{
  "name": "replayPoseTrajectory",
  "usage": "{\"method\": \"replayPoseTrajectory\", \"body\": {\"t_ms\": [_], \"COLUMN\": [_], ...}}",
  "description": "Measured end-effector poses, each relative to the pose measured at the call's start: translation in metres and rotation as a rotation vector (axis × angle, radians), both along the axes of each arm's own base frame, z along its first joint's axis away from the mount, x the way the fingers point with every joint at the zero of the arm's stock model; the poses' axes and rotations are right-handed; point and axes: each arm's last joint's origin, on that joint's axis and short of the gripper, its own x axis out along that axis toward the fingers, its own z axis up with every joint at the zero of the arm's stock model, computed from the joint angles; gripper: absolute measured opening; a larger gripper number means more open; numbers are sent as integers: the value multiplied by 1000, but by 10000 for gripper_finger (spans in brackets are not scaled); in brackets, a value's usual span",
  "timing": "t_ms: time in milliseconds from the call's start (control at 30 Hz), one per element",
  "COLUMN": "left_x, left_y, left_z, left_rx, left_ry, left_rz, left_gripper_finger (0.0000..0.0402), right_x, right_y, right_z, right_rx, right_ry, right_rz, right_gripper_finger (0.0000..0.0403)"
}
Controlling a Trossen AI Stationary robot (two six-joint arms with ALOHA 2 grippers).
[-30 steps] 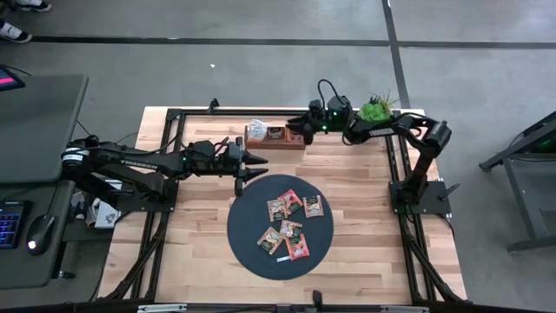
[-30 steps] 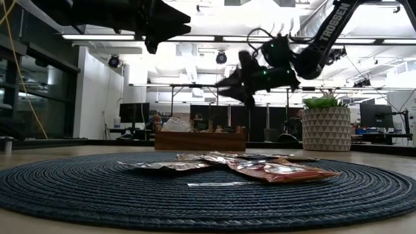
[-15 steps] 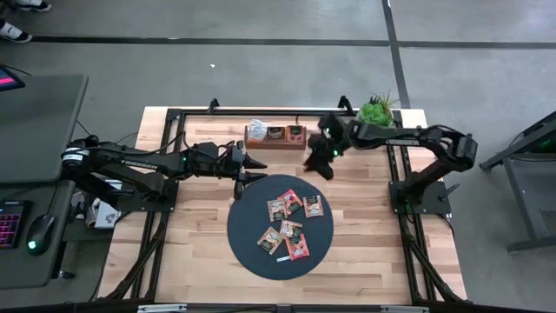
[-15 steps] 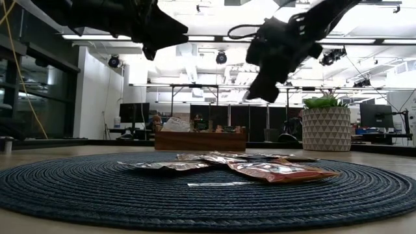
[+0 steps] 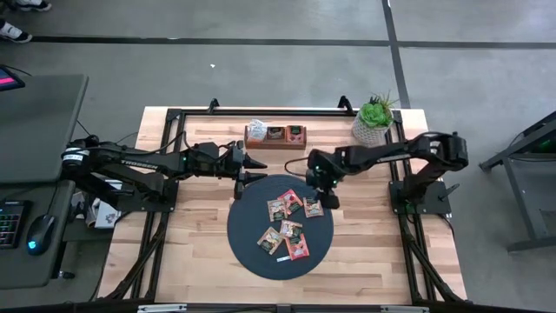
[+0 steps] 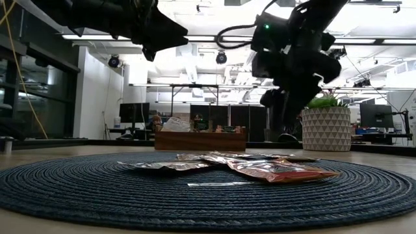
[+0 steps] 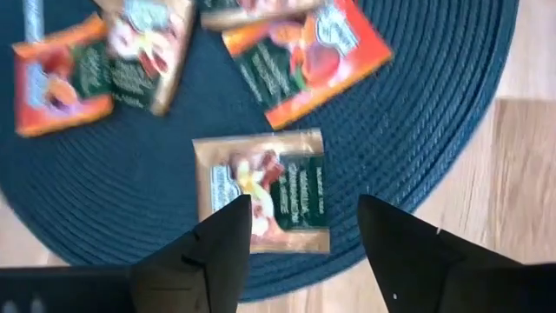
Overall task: Pick & Place Tea
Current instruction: Put the brown tea bag into the middle section of the wooden organizer
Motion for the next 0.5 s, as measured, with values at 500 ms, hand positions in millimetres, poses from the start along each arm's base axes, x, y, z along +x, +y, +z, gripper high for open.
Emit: {"method": "replayPoseTrajectory", "body": {"t_ms": [500], "left_x": [0], "left_y": [0], "left_z": [-1], "left_rx": [-1], "left_ry": [11], "left_rz": [-5], "left_gripper_finger": [131], "right_x": [5], "right_y": [15], "right_z": [-24], "right_rx": [-57], "right_ry": [113], "right_rz": [3], "right_gripper_finger": [211]}}
